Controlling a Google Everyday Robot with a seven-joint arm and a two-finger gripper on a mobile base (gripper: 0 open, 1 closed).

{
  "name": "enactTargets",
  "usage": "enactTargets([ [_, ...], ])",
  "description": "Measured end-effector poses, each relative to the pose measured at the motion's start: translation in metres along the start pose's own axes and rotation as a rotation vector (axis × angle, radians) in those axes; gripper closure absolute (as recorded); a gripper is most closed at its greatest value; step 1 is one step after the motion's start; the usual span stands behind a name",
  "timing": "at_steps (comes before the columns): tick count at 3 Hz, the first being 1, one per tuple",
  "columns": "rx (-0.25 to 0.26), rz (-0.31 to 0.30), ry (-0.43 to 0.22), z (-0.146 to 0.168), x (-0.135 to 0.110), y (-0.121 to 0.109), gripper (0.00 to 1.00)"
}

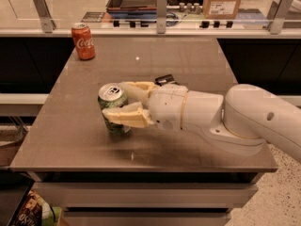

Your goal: Move green can near coke can

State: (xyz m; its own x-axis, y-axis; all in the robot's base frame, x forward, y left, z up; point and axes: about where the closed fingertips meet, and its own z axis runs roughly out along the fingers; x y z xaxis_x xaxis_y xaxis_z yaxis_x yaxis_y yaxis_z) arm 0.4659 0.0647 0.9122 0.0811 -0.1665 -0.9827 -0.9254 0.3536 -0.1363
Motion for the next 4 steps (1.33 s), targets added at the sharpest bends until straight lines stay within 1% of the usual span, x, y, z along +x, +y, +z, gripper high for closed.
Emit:
enactTargets([
  [1, 0.054, 0.033, -0.022, -0.001, -0.015, -0.039, 1.0],
  [2, 0.121, 0.066, -0.031, 0.003, -0.036, -0.083, 1.0],
  [3, 0.189, 0.086, -0.031, 0.013, -0.059, -0.137, 1.0],
  [4, 0.222, 0.065, -0.048, 0.028, -0.065, -0.18, 1.0],
])
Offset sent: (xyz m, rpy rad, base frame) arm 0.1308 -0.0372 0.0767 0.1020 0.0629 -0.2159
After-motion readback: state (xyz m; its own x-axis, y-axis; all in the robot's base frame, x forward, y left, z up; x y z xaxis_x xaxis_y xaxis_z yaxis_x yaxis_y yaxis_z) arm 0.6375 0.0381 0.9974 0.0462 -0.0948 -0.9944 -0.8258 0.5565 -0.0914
